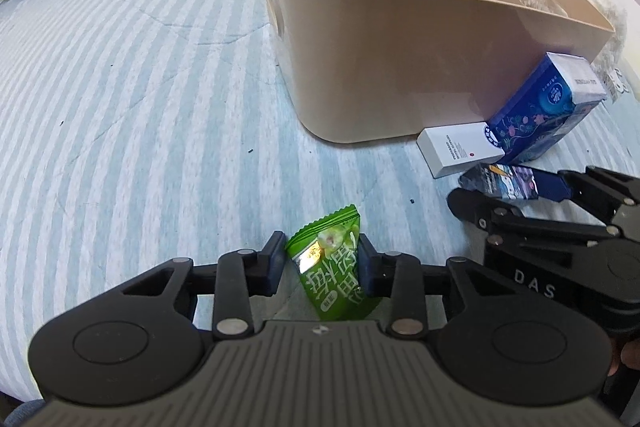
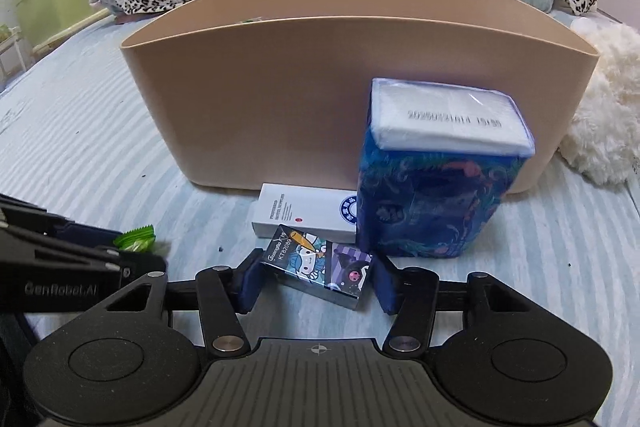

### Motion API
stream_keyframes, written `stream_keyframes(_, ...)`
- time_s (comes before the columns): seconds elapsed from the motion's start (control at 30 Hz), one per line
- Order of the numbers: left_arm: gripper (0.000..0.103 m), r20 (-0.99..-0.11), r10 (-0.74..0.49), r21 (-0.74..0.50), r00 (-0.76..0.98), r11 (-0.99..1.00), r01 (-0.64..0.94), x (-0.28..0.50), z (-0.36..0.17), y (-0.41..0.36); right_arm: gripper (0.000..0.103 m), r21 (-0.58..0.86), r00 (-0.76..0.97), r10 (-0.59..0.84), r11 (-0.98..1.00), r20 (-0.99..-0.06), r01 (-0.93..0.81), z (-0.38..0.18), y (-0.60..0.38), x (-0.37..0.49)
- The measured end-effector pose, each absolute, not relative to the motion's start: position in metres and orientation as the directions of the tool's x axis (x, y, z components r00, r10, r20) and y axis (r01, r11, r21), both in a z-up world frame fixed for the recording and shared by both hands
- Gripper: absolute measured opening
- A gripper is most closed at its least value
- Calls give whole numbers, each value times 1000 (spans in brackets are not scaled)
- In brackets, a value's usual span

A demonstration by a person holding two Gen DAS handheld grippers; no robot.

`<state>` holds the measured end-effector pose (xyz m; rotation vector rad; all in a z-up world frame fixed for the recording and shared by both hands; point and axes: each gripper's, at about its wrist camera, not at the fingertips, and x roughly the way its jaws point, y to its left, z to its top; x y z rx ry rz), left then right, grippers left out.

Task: Organize objects
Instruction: 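Grasp the small printed card box with the right tool, then carry the green packet and card box into the basket and release both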

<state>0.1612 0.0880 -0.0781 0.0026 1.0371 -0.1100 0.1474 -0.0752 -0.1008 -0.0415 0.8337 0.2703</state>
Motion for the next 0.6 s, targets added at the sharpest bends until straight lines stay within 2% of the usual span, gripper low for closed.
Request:
stream_keyframes(0.3, 38, -838, -96, -66, 537, 995, 76, 157, -65, 91, 52, 71, 671, 234, 963, -704, -262, -81, -92, 133)
stream_keyframes(0.6, 38, -767, -101, -70, 634, 995, 75, 146, -20, 91, 52, 59, 746, 233, 966, -624, -252, -43, -122, 120)
